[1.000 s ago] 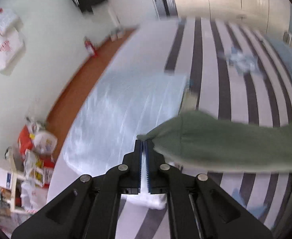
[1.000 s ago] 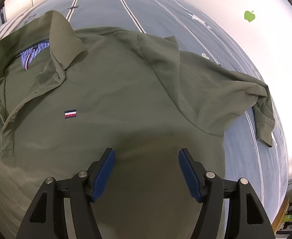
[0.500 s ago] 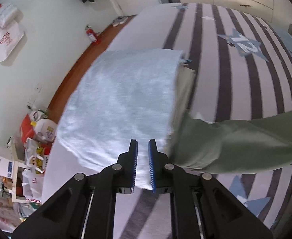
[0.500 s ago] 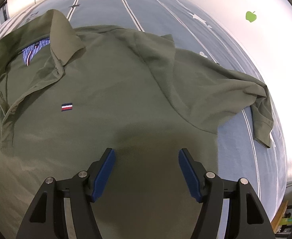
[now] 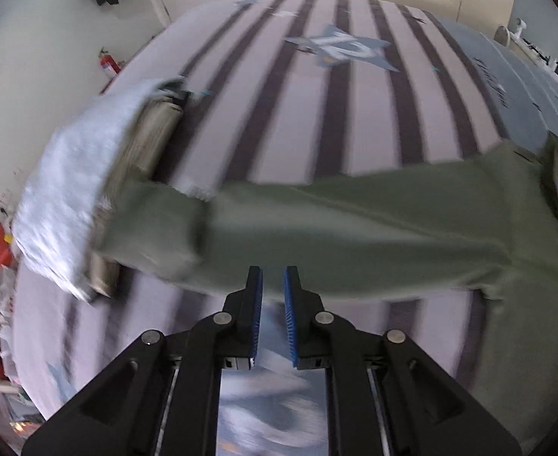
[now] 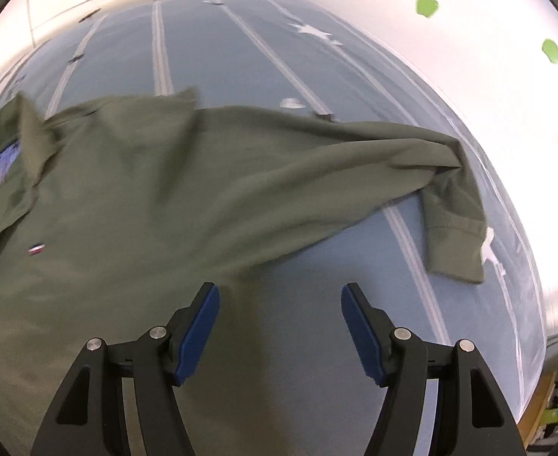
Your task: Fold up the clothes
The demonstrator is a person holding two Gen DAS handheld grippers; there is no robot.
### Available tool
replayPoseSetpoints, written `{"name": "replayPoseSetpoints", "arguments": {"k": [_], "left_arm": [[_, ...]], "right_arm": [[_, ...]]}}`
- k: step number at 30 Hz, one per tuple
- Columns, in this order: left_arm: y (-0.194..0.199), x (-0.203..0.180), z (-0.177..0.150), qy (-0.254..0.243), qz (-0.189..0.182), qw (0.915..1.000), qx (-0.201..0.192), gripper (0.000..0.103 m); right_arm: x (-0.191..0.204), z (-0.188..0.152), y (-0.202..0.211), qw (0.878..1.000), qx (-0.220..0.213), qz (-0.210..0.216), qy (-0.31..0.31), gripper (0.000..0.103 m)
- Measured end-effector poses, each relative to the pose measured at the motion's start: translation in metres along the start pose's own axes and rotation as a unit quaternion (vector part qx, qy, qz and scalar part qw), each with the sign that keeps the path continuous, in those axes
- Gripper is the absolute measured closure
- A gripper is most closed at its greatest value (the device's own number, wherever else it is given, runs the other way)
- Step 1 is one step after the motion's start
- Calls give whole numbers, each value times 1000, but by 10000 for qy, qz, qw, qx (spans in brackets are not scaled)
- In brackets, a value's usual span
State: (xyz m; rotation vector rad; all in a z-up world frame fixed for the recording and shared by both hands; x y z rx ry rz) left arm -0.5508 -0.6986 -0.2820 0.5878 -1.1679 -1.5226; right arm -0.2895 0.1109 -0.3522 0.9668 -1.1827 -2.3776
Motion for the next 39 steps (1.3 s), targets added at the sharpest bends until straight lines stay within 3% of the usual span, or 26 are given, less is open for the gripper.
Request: {"name": "replayPoseSetpoints", "arguments": {"k": [12,14,17,19,22,26,27,29,30,33,36,39], "left_arm": [[46,-182,-62,305,-20,9994,178,93],[51,-210,-67,183,-69,9996,186,93],[56,-247,-68,-134,-85,9998,144,93],[57,-261,-66,-203,-104,9996,144,93],[60,-270,-61,-113,-81,9998,120,93],[63,-272,-59,69,-100,9999,117,93],[64,-273,-59,76,-85,9999,124,93],[64,-275,-60,72,-48,9999,138,93],[64,-276,-60,68,-42,9999,136,93],[65,-278,-59,36,-2,9999,113,93],[65,-282,-56,-16,35,10000,90,93],[66,-289,-53,-82,35,9999,75,93]], "right_arm": [[-232,40,-72,9973,212,-351,-604,40],[-263,42,-83,9965,289,-401,-668,34],[-283,35,-106,9955,572,-256,-716,30],[-280,29,-119,9936,790,173,-782,30],[-269,30,-118,9868,828,907,-1053,32],[-256,20,-111,9823,993,1154,-1096,32],[-252,15,-113,9819,1089,1165,-1023,36],[-247,14,-113,9842,984,1239,-788,83],[-248,16,-112,9862,934,1183,-684,96],[-268,35,-107,9920,728,841,-590,98],[-322,76,-96,9980,286,91,-555,98],[-382,123,-88,9955,-88,-595,-728,96]]}}
Point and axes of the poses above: each gripper's, at about its wrist camera, not at the fingertips, and y roughly against the way its jaws point, x to its left, z to its top, the point moved 8 cm from there along -y, roughly the way its jaws point, and after that the axes turned 1 degree about -x, right-handed, at the moved point
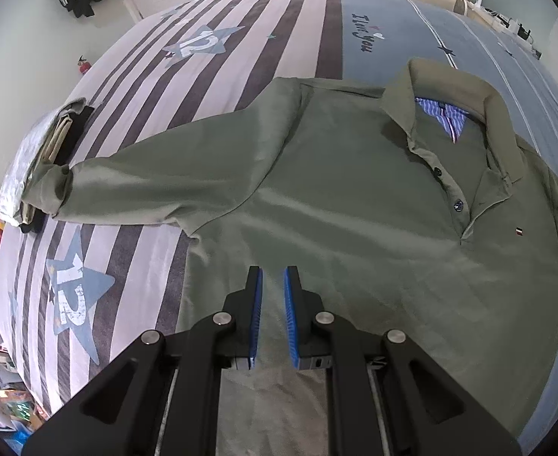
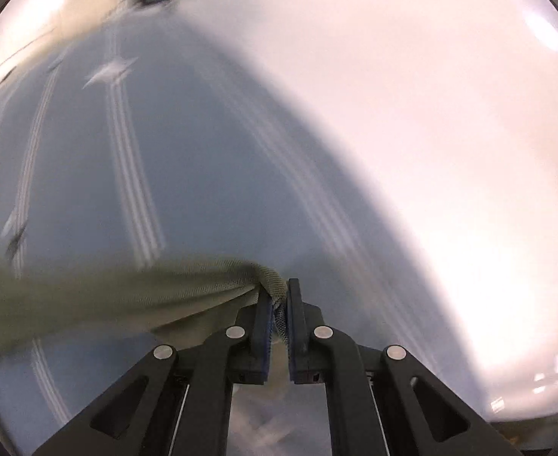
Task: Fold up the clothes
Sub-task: 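Grasp the other sleeve cuff with the right gripper and straighten it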
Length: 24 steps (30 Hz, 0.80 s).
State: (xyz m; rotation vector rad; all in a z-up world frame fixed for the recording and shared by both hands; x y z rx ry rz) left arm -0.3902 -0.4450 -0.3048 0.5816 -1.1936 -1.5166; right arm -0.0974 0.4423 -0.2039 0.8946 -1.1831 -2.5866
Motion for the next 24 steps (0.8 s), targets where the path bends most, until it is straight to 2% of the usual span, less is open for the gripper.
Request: {"name": "replayPoseSetpoints", "arguments": {"k": [1,3,4,5,7,9,12,14,17,18,22,24], "left_arm": [[0,-3,1,-28,-1,10000,-12,93],[1,-6,3,-47,-9,10000,-15,93],[1,-8,3,-36,-24,10000,-7,93],[0,-10,3,-21,-34,10000,2,93],[-1,-14,2,-15,-42,10000,38,93],[-2,-17,0,-52,-25,10000,61,93],[-1,-20,0,-164,9,9998,60,93],[0,-19,-1,-160,59,9998,55,93],[-2,-15,-2,-76,73,9999,114,93],[-2,-14,-2,-69,94,9999,124,93],[-4,-16,-8,-100,132,9997,191,93],[-5,-20,-11,-163,152,9995,217,93]], "right_arm": [[-16,20,-3,9999,-33,-128,-71,87],[-18,29,-11,9996,125,-216,99,74],[-18,33,-15,9993,205,-259,186,62],[-19,37,-19,9988,285,-301,274,45],[-15,33,-23,9967,406,-487,503,30],[-6,31,-26,9955,345,-558,679,28],[-10,14,-35,9952,547,-639,505,28],[-26,1,-44,9927,777,-884,260,29],[-45,-14,-54,9932,918,-655,-279,29],[-46,-18,-56,9935,957,-457,-425,29],[-35,-24,-67,9925,939,196,-761,29],[-30,-21,-74,9911,934,305,-894,29]]}}
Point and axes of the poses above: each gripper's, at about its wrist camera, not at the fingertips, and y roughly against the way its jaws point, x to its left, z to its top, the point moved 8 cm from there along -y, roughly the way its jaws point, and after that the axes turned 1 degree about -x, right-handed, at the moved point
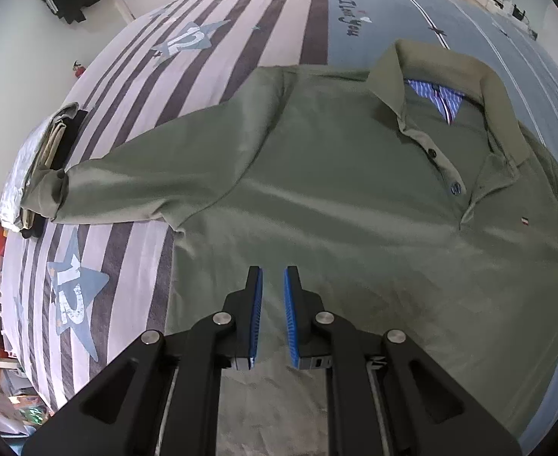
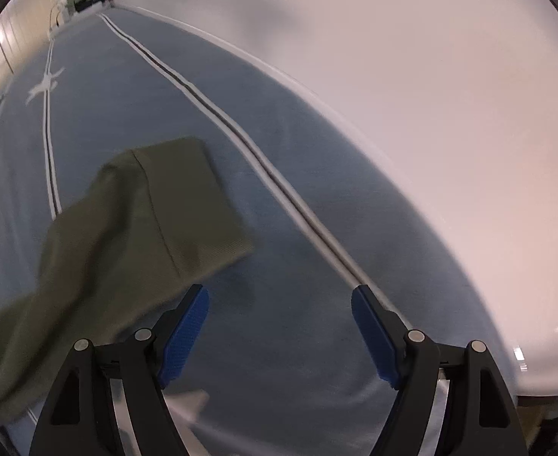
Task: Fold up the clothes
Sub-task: 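Grasp the other sleeve cuff with the right gripper and straighten it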
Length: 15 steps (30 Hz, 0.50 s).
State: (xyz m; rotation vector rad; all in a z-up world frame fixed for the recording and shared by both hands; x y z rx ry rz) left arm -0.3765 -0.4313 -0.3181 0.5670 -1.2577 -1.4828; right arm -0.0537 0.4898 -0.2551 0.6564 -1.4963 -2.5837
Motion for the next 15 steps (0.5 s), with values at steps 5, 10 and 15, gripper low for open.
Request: {"name": "replayPoseSetpoints", "arguments": {"k": [5,10,15], "left_arm": [[-2,-8,-6,-203,98,9997,31,93],[-7,-9,-11,-209,153,9996,82,93],[-6,-13,-13,-143,140,9997,101,93]], "right_arm": [[2,17,-23,9991,111,2,-410,28],[3,23,-39,9961,280,417,-720,30],[5,25,-17,9987,1,450,-245,103]]}}
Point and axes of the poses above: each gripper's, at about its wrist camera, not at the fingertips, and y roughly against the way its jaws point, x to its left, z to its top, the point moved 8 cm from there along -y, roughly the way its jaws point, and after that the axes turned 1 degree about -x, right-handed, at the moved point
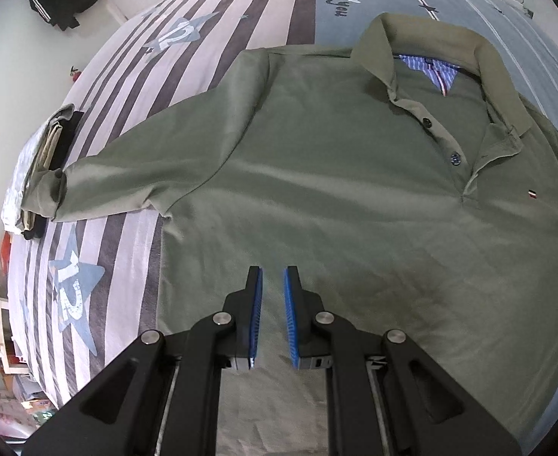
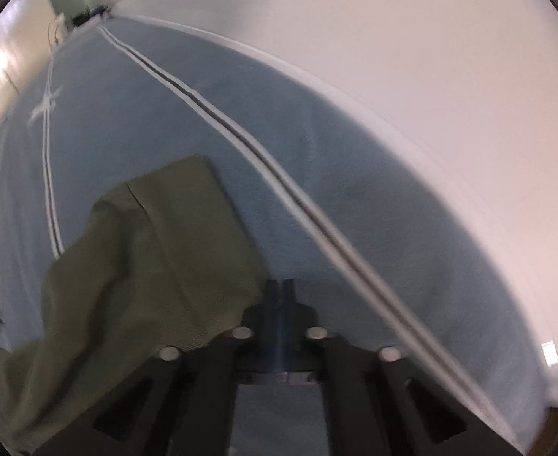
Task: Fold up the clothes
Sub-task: 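Grasp the other sleeve cuff with the right gripper and straighten it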
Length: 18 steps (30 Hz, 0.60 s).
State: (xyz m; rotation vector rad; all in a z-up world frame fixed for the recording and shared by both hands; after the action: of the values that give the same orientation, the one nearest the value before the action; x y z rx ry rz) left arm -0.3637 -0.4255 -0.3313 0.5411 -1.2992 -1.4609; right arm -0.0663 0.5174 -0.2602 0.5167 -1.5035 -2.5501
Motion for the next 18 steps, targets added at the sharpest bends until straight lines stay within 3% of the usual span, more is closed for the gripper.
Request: {"name": "replayPoseSetpoints", "arguments": {"k": [4,8,9,11,13,15,18], "left_arm": [[7,-3,4,29,-37,10000,-74,93],[8,-6,5,45,-77,9999,-80,93],[8,-7,4,121,-61,9999,-54,93],[9,-9,3,190,-46,9998,-19,93],[10,-12,3,127,-45,9999,-28,93],[10,-16,2,8,-17,10000,-48,93],[8,-19,0,-63,5,10000,-21,93]], "right_arm": [[-30,-1,34,9993,-251,-268,-114,103],[-47,-4,40,9992,-69,-34,-399,101],[-40,0,33,9991,59,67,-406,97],[-23,5,25,9991,152,216,-327,67],[0,11,21,9984,45,495,-275,50],[21,17,15,9969,25,714,-333,44],[44,21,-6,9982,220,507,-211,41]]}}
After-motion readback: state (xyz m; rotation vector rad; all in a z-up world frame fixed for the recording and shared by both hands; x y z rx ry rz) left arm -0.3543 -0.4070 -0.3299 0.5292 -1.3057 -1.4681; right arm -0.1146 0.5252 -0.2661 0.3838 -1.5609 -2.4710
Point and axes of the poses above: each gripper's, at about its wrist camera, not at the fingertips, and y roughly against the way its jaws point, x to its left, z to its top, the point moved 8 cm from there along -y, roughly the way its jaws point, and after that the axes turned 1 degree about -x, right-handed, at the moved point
